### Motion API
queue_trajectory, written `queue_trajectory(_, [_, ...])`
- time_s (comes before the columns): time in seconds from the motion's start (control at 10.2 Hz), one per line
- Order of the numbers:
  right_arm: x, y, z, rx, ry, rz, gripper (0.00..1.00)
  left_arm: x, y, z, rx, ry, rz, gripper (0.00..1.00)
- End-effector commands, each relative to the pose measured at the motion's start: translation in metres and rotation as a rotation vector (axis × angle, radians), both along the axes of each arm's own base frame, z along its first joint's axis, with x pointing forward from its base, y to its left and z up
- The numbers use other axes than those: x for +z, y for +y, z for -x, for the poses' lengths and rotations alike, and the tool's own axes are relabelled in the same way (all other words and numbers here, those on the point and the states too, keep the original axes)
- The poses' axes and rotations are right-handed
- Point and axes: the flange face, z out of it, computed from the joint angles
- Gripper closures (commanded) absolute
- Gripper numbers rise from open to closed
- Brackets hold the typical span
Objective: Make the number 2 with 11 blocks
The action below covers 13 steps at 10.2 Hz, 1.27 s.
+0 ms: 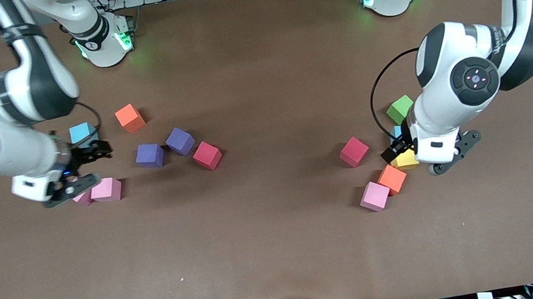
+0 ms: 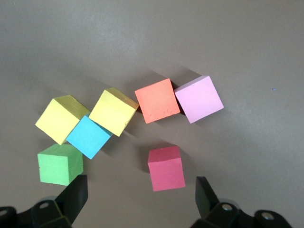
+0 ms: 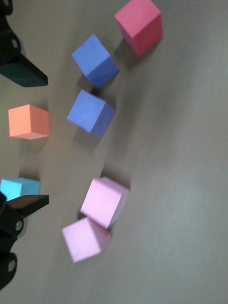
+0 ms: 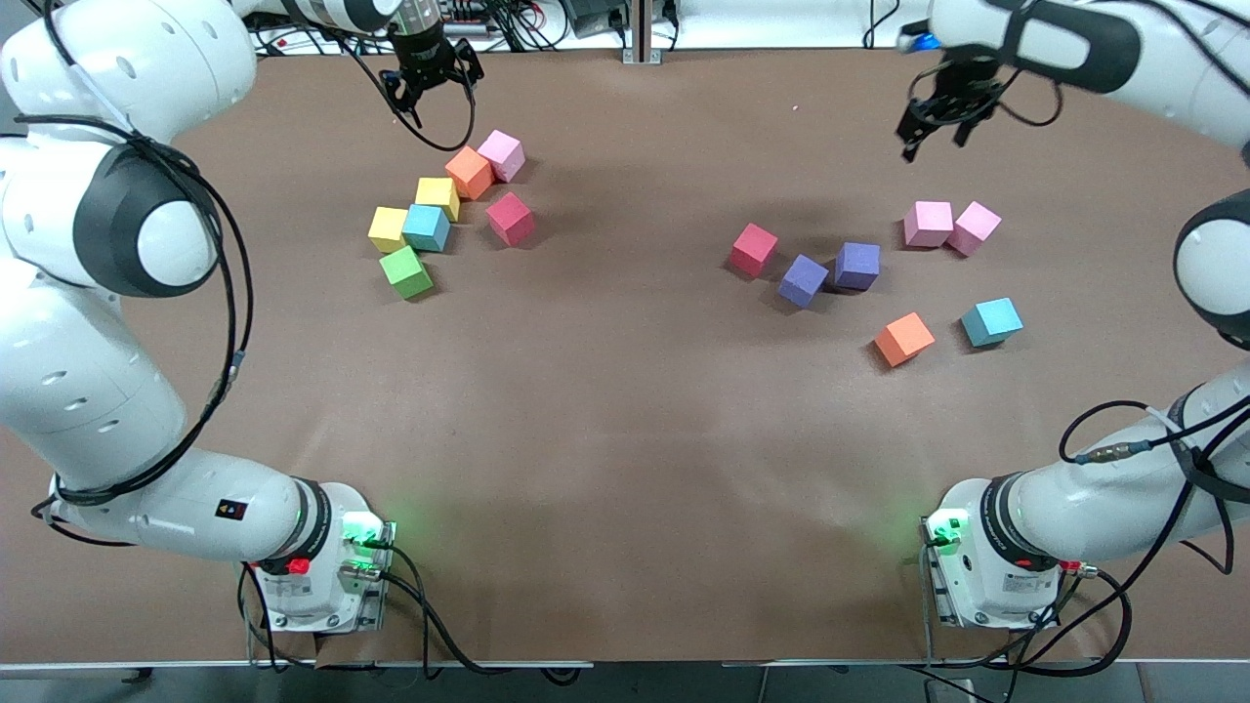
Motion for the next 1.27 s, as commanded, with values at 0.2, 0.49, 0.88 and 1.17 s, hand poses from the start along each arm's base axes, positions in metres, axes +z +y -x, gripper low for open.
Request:
queue_trajectory(0.2, [-0.031, 0.062, 0.04, 0.124, -0.022, -0.015, 0.0, -0.018, -0.005, 0.001, 0.096, -0.038, 0.006, 0.0])
queue_trajectory(0.49, [-0.058, 0.066, 0.06, 0.232, -0.039, -0.038, 0.0, -0.022, -0.004, 0.001, 0.143, -0.046, 0.008, 0.0])
queue_trajectory(0.88, [-0.099, 0.1, 0.096, 0.35, -0.071, -0.051, 0.0, -0.035, -0.008, -0.001, 0.172, -0.046, 0.007, 0.0])
queue_trajectory(1.17, [-0.113, 0.107, 0.104, 0.44, -0.118, -0.072, 0.0, -0.053, -0.022, 0.001, 0.187, -0.039, 0.009, 0.0])
